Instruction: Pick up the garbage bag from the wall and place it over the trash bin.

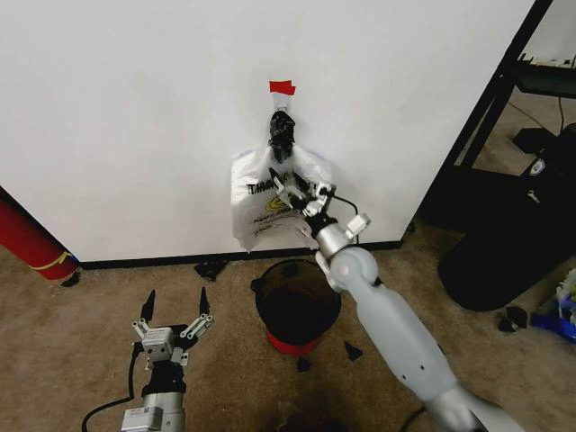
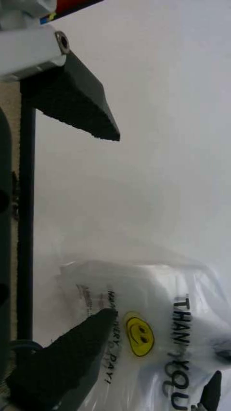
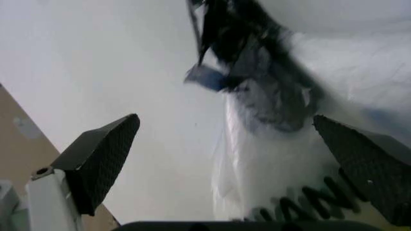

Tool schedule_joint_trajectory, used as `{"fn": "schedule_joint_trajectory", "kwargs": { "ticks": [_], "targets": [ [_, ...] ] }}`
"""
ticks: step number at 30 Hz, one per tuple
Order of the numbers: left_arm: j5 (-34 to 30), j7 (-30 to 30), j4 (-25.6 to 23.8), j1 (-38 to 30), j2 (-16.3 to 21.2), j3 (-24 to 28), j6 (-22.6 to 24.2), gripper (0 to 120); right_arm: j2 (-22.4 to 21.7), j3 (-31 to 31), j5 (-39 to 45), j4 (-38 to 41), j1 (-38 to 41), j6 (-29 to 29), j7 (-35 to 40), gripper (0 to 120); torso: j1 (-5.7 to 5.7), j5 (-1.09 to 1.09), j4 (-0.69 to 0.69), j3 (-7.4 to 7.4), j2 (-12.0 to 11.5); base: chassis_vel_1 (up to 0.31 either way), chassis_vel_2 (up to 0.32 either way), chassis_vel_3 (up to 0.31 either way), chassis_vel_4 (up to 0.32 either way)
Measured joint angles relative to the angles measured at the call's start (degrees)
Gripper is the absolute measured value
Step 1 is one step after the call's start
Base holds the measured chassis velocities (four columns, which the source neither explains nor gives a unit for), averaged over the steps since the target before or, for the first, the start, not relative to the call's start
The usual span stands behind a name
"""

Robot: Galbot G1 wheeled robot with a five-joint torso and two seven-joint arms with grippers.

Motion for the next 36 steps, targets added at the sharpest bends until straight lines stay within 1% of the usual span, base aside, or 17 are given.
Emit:
{"fn": "schedule_joint_trajectory", "kwargs": {
  "ticks": [5, 10, 14, 18, 20, 23, 24, 25, 26, 31, 32, 34, 36],
  "targets": [
    [-0.07, -0.03, 0.26, 0.00, 0.13, 0.02, 0.07, 100, -0.21, 0.47, 3.00, -1.05, 0.87, -1.20, -1.38, 100, 0.00, 0.00, -0.01, 0.00, 0.00, 0.000, 0.000, 0.000, 0.000],
    [-0.12, -0.04, 0.49, -0.02, 0.34, 0.01, 0.12, 100, -0.20, 0.58, 4.20, -1.80, 1.25, -2.04, -2.55, 100, 0.00, 0.00, -0.01, -0.01, 0.00, 0.000, 0.000, 0.000, 0.000],
    [-0.20, -0.05, 0.52, -0.13, 0.37, 0.03, 0.26, 100, 0.72, 1.07, 5.28, -3.24, 2.05, -2.68, -3.92, 100, 0.00, 0.01, 0.01, 0.00, 0.00, 0.000, 0.000, 0.000, 0.000],
    [-0.22, -0.09, 0.35, -0.01, 0.41, 0.01, 0.35, 100, 1.39, 1.80, 6.42, -3.79, 2.76, -3.85, -5.60, 98, -0.01, 0.00, 0.00, -0.01, 0.01, 0.000, 0.000, 0.000, 0.000],
    [-0.23, -0.26, 0.29, 0.24, 0.54, -0.35, 0.32, 100, 1.90, 2.56, 7.36, -4.07, 3.29, -4.09, -5.78, 94, -0.01, 0.00, 0.01, -0.01, 0.01, 0.000, 0.000, 0.000, 0.000],
    [-0.26, -0.34, 0.23, 0.39, 0.62, -0.44, 0.29, 100, 2.12, 2.95, 8.53, -4.71, 3.67, -4.41, -5.66, 81, -0.01, 0.00, 0.00, -0.01, 0.01, 0.000, 0.000, 0.000, 0.000],
    [-0.29, -0.35, 0.23, 0.30, 0.67, -0.43, 0.29, 100, 2.33, 2.95, 8.70, -4.89, 3.71, -4.50, -5.63, 78, -0.01, 0.00, 0.00, -0.01, 0.01, 0.000, 0.000, 0.000, 0.000],
    [-0.29, -0.35, 0.23, 0.30, 0.67, -0.43, 0.29, 100, 2.33, 2.95, 8.70, -4.89, 3.71, -4.50, -5.63, 78, -0.01, 0.00, 0.00, -0.01, 0.01, 0.000, 0.000, 0.000, 0.000],
    [-0.30, -0.35, 0.26, 0.17, 0.71, -0.37, 0.29, 100, 2.61, 2.98, 8.71, -5.09, 3.71, -4.59, -5.62, 73, -0.01, 0.00, 0.00, -0.01, 0.01, 0.000, 0.000, 0.000, 0.000],
    [-0.35, -0.36, 0.54, -0.14, 0.67, -0.15, 0.29, 100, 3.82, 3.49, 8.72, -6.16, 4.07, -4.74, -5.28, 68, -0.01, 0.00, 0.00, -0.01, 0.01, 0.000, 0.000, 0.000, 0.000],
    [-0.38, -0.38, 0.61, -0.15, 0.65, -0.15, 0.29, 100, 3.98, 3.50, 8.74, -6.31, 4.19, -4.75, -5.02, 65, -0.01, 0.00, 0.01, -0.01, 0.01, 0.000, 0.000, 0.000, 0.000],
    [-0.39, -0.40, 0.68, -0.16, 0.64, -0.15, 0.27, 100, 4.04, 3.55, 8.76, -6.31, 4.22, -4.75, -4.88, 64, -0.01, 0.00, 0.01, -0.01, 0.01, 0.000, 0.000, 0.000, 0.000],
    [-0.39, -0.42, 0.73, -0.16, 0.57, -0.13, 0.20, 100, 4.09, 3.73, 8.80, -6.18, 4.14, -4.75, -4.62, 60, -0.01, 0.00, 0.00, -0.01, 0.01, 0.000, 0.000, 0.000, 0.000]
  ]
}}
